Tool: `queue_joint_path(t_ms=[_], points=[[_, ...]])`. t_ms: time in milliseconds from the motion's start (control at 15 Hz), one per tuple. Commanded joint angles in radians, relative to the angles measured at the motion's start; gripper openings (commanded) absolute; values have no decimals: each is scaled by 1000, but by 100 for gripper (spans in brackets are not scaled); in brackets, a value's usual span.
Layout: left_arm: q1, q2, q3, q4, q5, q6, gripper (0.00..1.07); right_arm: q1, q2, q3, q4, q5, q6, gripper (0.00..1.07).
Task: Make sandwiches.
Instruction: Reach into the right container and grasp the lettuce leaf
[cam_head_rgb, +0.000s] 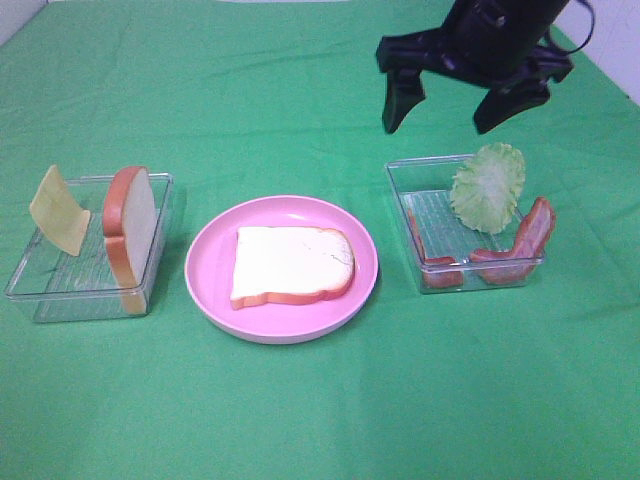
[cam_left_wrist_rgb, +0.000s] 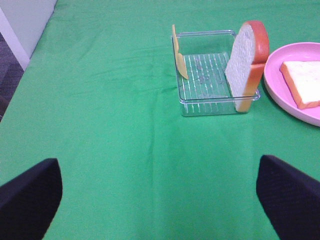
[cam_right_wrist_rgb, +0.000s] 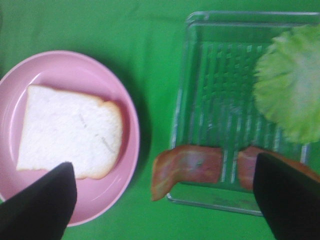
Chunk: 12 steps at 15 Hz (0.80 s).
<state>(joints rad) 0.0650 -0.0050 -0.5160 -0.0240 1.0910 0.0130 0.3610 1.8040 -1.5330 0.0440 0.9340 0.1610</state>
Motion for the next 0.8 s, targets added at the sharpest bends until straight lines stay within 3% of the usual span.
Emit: queue_joint_path(t_ms=[67,400,800], points=[[-1,-9,1,-6,-14,-4,102,-108,43,-118,-13,89,-42,92],[-1,-9,1,-6,-14,-4,102,-236,176,-228,8,156,-91,92],[-1,-9,1,-6,-14,-4,102,-244,320,-299,3,160,-116,90]])
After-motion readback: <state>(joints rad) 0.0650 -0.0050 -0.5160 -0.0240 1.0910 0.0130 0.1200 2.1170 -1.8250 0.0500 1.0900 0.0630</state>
